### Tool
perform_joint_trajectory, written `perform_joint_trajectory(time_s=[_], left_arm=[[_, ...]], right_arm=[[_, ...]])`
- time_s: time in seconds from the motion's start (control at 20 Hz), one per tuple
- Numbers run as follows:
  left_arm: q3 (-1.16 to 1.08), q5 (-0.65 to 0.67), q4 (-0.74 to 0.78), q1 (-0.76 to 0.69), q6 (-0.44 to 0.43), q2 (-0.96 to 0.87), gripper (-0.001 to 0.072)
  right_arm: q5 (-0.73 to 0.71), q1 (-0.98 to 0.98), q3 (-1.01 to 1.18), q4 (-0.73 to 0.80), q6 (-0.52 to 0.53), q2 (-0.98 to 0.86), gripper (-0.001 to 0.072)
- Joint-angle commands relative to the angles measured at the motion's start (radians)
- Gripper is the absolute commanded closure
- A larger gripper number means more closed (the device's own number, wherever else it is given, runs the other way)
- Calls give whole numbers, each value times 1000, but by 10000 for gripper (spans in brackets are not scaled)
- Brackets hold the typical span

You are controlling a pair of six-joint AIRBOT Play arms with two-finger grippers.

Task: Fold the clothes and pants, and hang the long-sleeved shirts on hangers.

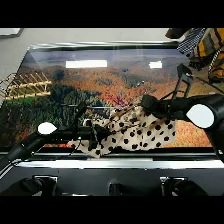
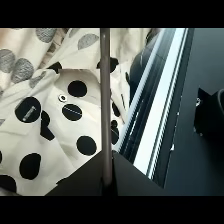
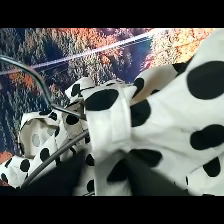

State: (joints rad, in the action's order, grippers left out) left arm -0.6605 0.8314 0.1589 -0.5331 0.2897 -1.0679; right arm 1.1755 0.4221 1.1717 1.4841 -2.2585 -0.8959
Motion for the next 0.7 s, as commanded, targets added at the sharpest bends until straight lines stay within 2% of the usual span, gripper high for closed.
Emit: perform_joint_trajectory(time_s=[0.0,0.15,0.3,0.4,0.5,0.65], left_arm=[[-1,5,-3,0,-3,0,692],[-1,5,-3,0,-7,0,691],[-1,5,-2,0,-7,0,691],[-1,5,-2,0,-7,0,691],[-1,5,-2,0,-7,0,691],[-1,5,-2,2,-7,0,691]], right_arm=[[39,-1,4,48,37,50,36],[127,-2,65,235,16,126,45],[245,-2,162,531,-29,129,117],[288,-2,189,550,75,88,146],[356,-2,198,532,184,24,115],[348,-8,198,531,212,-36,107]])
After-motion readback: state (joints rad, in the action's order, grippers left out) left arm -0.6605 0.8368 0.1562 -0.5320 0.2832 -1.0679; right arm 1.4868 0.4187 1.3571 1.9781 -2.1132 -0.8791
